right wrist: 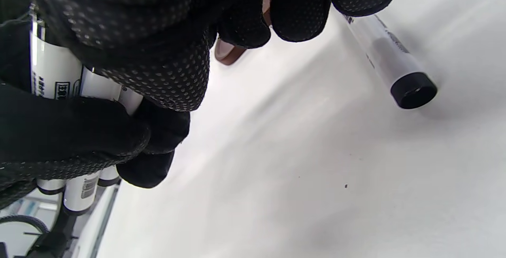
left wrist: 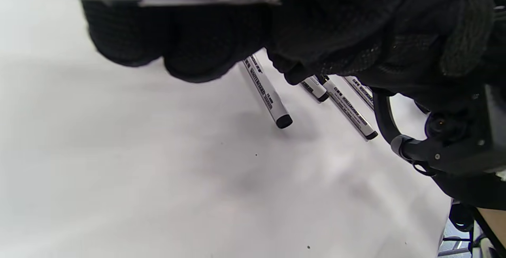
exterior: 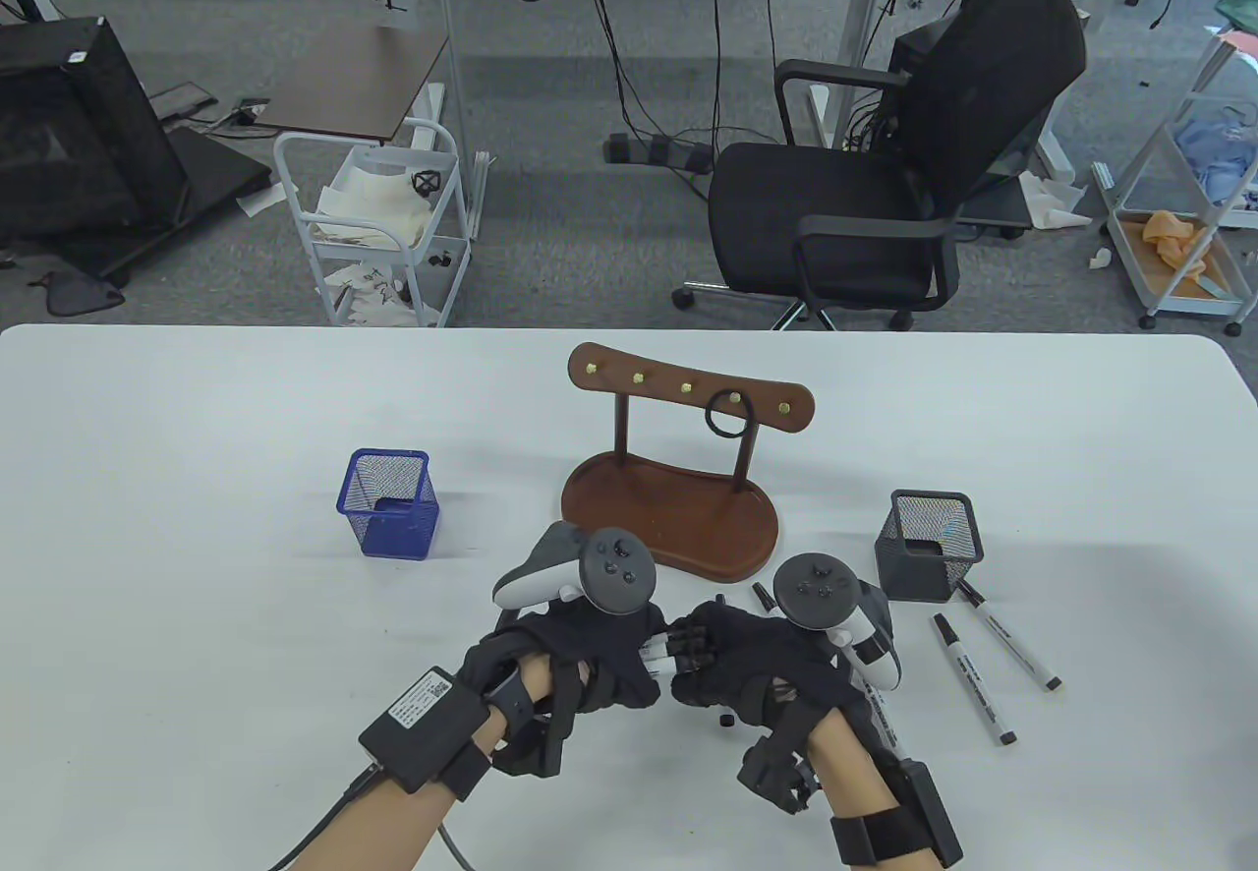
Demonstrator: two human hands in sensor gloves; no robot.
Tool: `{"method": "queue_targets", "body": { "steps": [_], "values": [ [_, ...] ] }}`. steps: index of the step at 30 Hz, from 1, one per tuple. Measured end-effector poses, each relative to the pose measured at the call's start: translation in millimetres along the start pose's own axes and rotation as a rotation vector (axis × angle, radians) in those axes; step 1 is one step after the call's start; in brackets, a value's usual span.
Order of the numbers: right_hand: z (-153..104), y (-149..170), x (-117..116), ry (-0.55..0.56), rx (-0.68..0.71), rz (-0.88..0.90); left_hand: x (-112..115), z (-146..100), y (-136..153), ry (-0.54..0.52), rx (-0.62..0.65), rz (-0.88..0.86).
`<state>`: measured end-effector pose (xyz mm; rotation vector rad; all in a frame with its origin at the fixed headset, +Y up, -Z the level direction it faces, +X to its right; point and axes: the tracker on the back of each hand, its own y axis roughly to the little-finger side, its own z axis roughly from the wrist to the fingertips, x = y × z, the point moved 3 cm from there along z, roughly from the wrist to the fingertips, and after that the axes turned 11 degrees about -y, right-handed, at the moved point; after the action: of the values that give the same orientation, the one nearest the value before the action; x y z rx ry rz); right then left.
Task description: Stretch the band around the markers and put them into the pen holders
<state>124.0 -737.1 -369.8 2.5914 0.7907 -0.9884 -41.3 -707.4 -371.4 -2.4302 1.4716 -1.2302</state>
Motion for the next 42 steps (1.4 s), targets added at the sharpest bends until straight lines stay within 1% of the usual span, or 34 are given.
{"method": "queue_targets", "body": {
  "steps": [2,6,9,11,13,15,17,19,23,25,26,28,29,30,31,32,34,35,36,40,41,42],
  "values": [
    [-0.5,0.3,1.5,0.006,0.000,0.004,1.9,-2.1,3.3,-0.019,-0.010,-0.122],
    [0.3,5.1,3.6,-0.032,0.026,0.090,4.8,-5.6,6.2,-0.057,0.022,-0.249],
    [1.6,9.2,4.6,-0.040,0.040,0.142,4.0,-11.6,6.9,-0.131,0.037,-0.300],
    [3.6,10.3,2.8,-0.058,0.074,0.217,-0.2,-15.8,11.2,-0.209,0.010,-0.384],
    [4.0,8.3,1.3,-0.072,0.094,0.246,-2.1,-18.1,17.0,-0.247,-0.014,-0.466],
    [4.3,5.8,0.4,-0.061,0.105,0.241,0.3,-18.5,22.1,-0.251,-0.031,-0.587],
    [4.7,6.1,-1.0,-0.045,0.107,0.248,4.9,-19.4,31.3,-0.271,-0.098,-0.756],
    [4.7,6.9,-1.6,-0.036,0.113,0.264,8.7,-18.0,35.2,-0.240,-0.090,-0.867],
    [3.6,1.0,-4.7,-0.031,0.156,0.243,9.3,-17.2,43.6,-0.293,-0.107,-1.095],
    [1.0,-5.3,-6.1,-0.001,0.149,0.143,7.3,-16.6,49.5,-0.335,-0.128,-1.134],
    [-1.6,-9.2,-6.9,0.042,0.141,0.073,7.2,-16.0,52.4,-0.346,-0.145,-1.149],
    [-6.3,-16.7,-9.5,0.093,0.134,-0.029,8.4,-14.6,55.6,-0.354,-0.173,-1.176],
    [-8.0,-22.6,-12.4,0.097,0.166,-0.066,7.0,-14.2,58.0,-0.393,-0.216,-1.157],
    [-10.3,-25.9,-16.2,0.113,0.159,-0.092,5.9,-12.8,60.2,-0.400,-0.211,-1.126],
    [-12.8,-29.8,-17.4,0.154,0.155,-0.154,5.7,-13.0,61.4,-0.404,-0.211,-1.154],
    [-14.4,-33.8,-19.8,0.149,0.166,-0.198,4.9,-11.9,64.1,-0.406,-0.225,-1.180],
    [-16.0,-39.6,-25.3,0.146,0.184,-0.222,4.8,-12.1,68.9,-0.428,-0.250,-1.212],
    [-16.1,-41.9,-27.6,0.150,0.178,-0.262,5.1,-10.9,71.2,-0.419,-0.244,-1.195],
    [-16.3,-43.2,-29.4,0.149,0.178,-0.277,6.2,-11.2,73.6,-0.431,-0.267,-1.191],
    [-16.1,-46.1,-34.6,0.141,0.186,-0.308,10.6,-8.4,80.3,-0.439,-0.315,-1.182],
    [-15.9,-45.6,-34.6,0.147,0.183,-0.317,11.4,-8.5,81.1,-0.469,-0.328,-1.190],
    [-15.2,-45.1,-35.2,0.137,0.186,-0.314,11.4,-7.0,82.0,-0.471,-0.336,-1.177]
  ]
}}
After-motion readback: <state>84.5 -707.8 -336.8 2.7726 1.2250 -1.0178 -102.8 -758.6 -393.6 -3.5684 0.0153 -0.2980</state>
